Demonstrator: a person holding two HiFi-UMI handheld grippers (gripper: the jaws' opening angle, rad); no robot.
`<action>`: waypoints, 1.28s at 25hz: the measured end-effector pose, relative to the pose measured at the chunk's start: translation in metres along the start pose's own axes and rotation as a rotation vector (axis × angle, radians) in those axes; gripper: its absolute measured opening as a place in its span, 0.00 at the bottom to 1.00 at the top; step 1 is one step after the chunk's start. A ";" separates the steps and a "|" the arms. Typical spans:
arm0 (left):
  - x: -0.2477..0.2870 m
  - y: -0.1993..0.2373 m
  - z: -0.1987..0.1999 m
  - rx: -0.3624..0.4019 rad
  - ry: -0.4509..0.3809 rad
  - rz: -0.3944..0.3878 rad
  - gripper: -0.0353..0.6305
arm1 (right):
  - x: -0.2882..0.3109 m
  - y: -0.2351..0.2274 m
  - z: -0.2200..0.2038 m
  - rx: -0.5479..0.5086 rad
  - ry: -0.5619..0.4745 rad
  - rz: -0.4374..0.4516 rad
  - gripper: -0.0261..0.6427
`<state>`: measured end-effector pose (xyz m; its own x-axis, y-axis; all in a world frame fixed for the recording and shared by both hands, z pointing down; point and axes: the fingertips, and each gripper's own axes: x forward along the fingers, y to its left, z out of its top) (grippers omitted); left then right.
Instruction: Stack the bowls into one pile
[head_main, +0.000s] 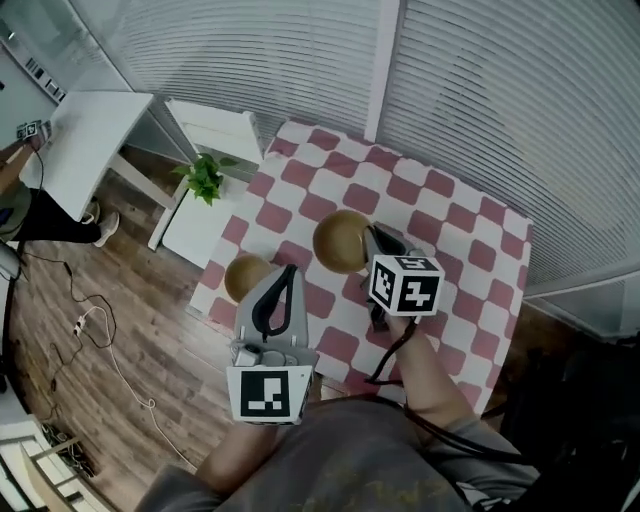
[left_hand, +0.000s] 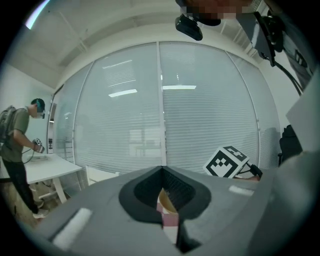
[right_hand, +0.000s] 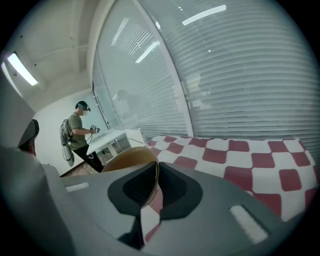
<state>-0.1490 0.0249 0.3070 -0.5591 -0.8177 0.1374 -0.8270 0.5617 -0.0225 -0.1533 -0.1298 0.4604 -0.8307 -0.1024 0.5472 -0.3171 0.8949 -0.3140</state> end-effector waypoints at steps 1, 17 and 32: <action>-0.007 0.013 0.000 -0.003 -0.002 0.028 0.05 | 0.006 0.016 -0.001 -0.016 0.007 0.024 0.11; -0.079 0.133 -0.024 -0.066 0.009 0.328 0.05 | 0.068 0.180 -0.046 -0.210 0.147 0.269 0.11; -0.082 0.143 -0.053 -0.116 0.055 0.376 0.05 | 0.085 0.190 -0.095 -0.291 0.254 0.295 0.11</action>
<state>-0.2181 0.1793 0.3453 -0.8150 -0.5462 0.1934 -0.5515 0.8337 0.0302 -0.2406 0.0725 0.5212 -0.7166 0.2513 0.6506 0.0865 0.9577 -0.2746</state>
